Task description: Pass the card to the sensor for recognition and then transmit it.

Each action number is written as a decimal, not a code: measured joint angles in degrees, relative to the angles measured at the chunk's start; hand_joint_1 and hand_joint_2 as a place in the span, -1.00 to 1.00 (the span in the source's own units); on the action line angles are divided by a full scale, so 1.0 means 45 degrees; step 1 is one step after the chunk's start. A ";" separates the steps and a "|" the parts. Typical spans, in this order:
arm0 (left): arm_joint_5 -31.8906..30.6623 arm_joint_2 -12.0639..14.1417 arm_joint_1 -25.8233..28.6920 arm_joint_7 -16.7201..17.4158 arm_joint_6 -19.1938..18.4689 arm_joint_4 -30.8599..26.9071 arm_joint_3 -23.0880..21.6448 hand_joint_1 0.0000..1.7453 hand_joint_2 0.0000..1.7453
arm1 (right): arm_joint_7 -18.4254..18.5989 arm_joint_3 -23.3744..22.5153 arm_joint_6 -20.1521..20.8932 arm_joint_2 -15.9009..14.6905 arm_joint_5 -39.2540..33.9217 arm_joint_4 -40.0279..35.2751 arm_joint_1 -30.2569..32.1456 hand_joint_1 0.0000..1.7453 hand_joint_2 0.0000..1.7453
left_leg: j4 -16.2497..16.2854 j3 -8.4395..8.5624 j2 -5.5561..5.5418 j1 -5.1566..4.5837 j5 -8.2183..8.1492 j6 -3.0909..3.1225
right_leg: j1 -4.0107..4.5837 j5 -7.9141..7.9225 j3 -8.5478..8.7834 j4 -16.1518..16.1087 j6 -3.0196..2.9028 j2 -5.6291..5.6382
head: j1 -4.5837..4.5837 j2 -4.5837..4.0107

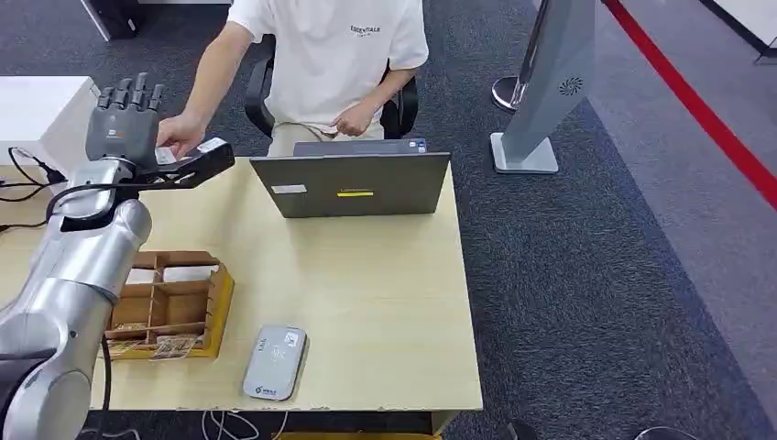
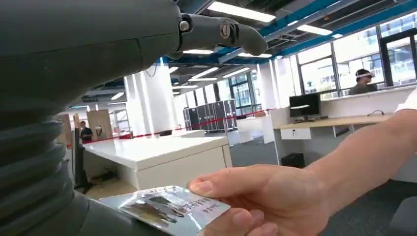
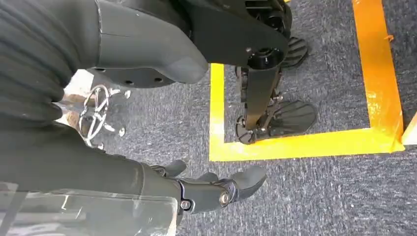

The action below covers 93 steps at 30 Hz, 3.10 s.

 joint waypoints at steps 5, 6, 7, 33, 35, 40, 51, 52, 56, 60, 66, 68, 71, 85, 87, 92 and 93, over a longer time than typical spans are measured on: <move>0.0489 0.0112 0.0018 -0.0184 0.0393 0.0000 -0.0412 1.00 1.00 | 0.0000 -0.0107 0.0000 0.0000 0.0049 0.0000 0.0000 -1.00 1.00 | 0.0000 0.0000 -0.0001 0.0000 0.0000 0.0000 | 0.0000 0.0000 0.0001 0.0000 0.0000 0.0000 | 0.0000 0.0000; 0.0562 0.0141 0.0031 -0.0261 0.0461 0.0000 -0.0437 1.00 1.00 | 0.0000 -0.0121 0.0000 0.0000 0.0082 0.0000 -0.0001 -1.00 1.00 | 0.0000 0.0000 -0.0001 0.0000 0.0000 0.0000 | 0.0000 0.0000 0.0001 0.0000 0.0000 0.0000 | 0.0000 0.0000; 0.0660 0.0165 0.0049 -0.0326 0.0539 -0.0005 -0.0456 1.00 1.00 | 0.0000 -0.0151 0.0000 0.0000 0.0122 0.0000 -0.0001 -1.00 1.00 | 0.0000 0.0000 -0.0001 0.0000 0.0000 0.0000 | 0.0000 0.0000 0.0000 0.0000 0.0000 0.0000 | 0.0000 0.0000; 0.1204 0.0258 0.0286 -0.0461 0.0806 -0.0073 -0.0884 1.00 1.00 | 0.0029 -0.0204 0.0005 0.0005 0.0306 0.0000 -0.0002 -1.00 1.00 | 0.0000 -0.0002 -0.0002 0.0000 0.0000 0.0000 | 0.0000 0.0000 0.0001 0.0001 0.0000 -0.0001 | 0.0000 0.0000; 0.1272 0.0258 0.0293 -0.0427 0.0820 -0.0077 -0.0927 1.00 1.00 | 0.0034 -0.0208 0.0005 0.0005 0.0345 0.0000 -0.0001 -1.00 1.00 | 0.0000 -0.0001 -0.0002 0.0000 0.0000 0.0000 | 0.0000 0.0000 0.0001 0.0001 0.0000 -0.0001 | 0.0000 0.0000; 0.1262 0.0233 0.0649 -0.0535 0.0947 -0.0589 -0.1341 1.00 1.00 | 0.0034 -0.0282 0.0019 0.0024 0.0408 0.0005 0.0021 -1.00 1.00 | 0.0000 0.0000 -0.0002 -0.0001 0.0000 0.0000 | 0.0000 0.0000 0.0001 0.0000 0.0000 -0.0001 | 0.0000 0.0000; 0.1928 0.0384 0.4522 -0.0767 0.0719 -0.6720 -0.2762 1.00 1.00 | -0.0330 -0.0650 -0.0058 0.0117 0.0277 0.0039 0.0366 -1.00 1.00 | -0.0004 -0.0009 0.0011 -0.0005 -0.0016 -0.0011 | -0.0005 -0.0005 -0.0015 -0.0003 0.0001 0.0004 | -0.0024 0.0000; 0.1903 0.0403 0.4878 -0.0772 0.0626 -0.7303 -0.2925 1.00 1.00 | -0.0369 -0.0690 -0.0058 0.0126 0.0262 0.0039 0.0417 -1.00 1.00 | -0.0004 -0.0019 0.0006 -0.0003 -0.0015 -0.0011 | -0.0003 -0.0006 -0.0017 -0.0004 0.0002 -0.0003 | -0.0024 0.0000; 0.1840 0.0471 0.5801 -0.0767 0.0389 -0.9086 -0.3462 1.00 1.00 | -0.0471 -0.0860 -0.0068 0.0155 0.0228 0.0073 0.0472 -1.00 1.00 | -0.0004 -0.0031 -0.0019 -0.0001 -0.0009 -0.0006 | -0.0003 -0.0013 -0.0023 -0.0005 0.0012 -0.0028 | -0.0005 0.0000; 0.1642 0.0491 0.6416 -0.0806 0.0214 -1.0242 -0.3957 1.00 1.00 | -0.0432 -0.0918 -0.0194 0.0165 0.0257 0.0092 0.0505 -1.00 1.00 | -0.0004 -0.0029 -0.0019 -0.0002 -0.0008 -0.0006 | -0.0003 -0.0013 -0.0022 -0.0005 0.0012 -0.0031 | -0.0015 0.0000; 0.1801 0.0564 0.7313 -0.0680 0.0083 -1.1336 -0.4284 1.00 1.00 | 0.0064 -0.0976 -0.0466 0.0185 0.0272 0.0126 0.0547 -1.00 1.00 | -0.0004 -0.0031 -0.0020 -0.0002 -0.0009 -0.0006 | -0.0003 -0.0013 -0.0024 -0.0005 0.0012 -0.0027 | -0.0015 0.0000; 0.2072 0.0680 0.7605 -0.0544 0.0087 -1.1458 -0.4284 1.00 1.00 | 0.0436 -0.1049 -0.0598 0.0194 0.0277 0.0141 0.0571 -1.00 1.00 | -0.0008 -0.0030 -0.0020 -0.0002 -0.0010 -0.0006 | -0.0003 -0.0014 -0.0023 -0.0005 0.0012 -0.0027 | -0.0015 0.0000; 0.2404 0.0855 0.8245 -0.0539 0.0253 -1.1550 -0.4274 1.00 1.00 | 0.0666 -0.1156 -0.0680 0.0204 0.0272 0.0141 0.0631 -1.00 1.00 | -0.0014 -0.0032 -0.0020 -0.0001 -0.0010 -0.0007 | -0.0002 -0.0015 -0.0022 -0.0004 0.0011 -0.0027 | -0.0015 0.0000; 0.2316 0.1336 1.0355 -0.0656 0.0656 -1.2473 -0.3793 1.00 1.00 | 0.0058 -0.1394 -0.0539 0.0359 0.0253 0.0141 0.0663 -1.00 1.00 | -0.0015 -0.0031 -0.0020 -0.0002 -0.0010 -0.0007 | -0.0003 -0.0015 -0.0017 -0.0004 0.0011 -0.0028 | -0.0019 0.0000; 0.2370 0.1360 1.0874 -0.0661 0.0772 -1.2662 -0.3619 1.00 1.00 | -0.0009 -0.1457 -0.0554 0.0389 0.0300 0.0141 0.0663 -1.00 1.00 | -0.0015 -0.0031 -0.0018 -0.0002 -0.0011 -0.0008 | -0.0003 -0.0018 -0.0021 -0.0004 0.0010 -0.0029 | -0.0019 0.0000; 0.2244 0.1414 1.2186 -0.0811 0.0922 -1.3113 -0.3225 1.00 1.00 | -0.0068 -0.1559 -0.0573 0.0437 0.0369 0.0141 0.0657 -1.00 1.00 | -0.0019 -0.0032 -0.0020 -0.0001 -0.0016 -0.0011 | -0.0003 -0.0036 -0.0021 -0.0004 0.0009 -0.0035 | -0.0019 0.0000; 0.2185 0.1414 1.2452 -0.0826 0.0947 -1.3192 -0.3215 1.00 1.00 | -0.0068 -0.1564 -0.0573 0.0447 0.0369 0.0141 0.0659 -1.00 1.00 | -0.0019 -0.0032 -0.0019 -0.0001 -0.0016 -0.0011 | -0.0003 -0.0036 -0.0024 -0.0004 0.0008 -0.0034 | -0.0024 0.0000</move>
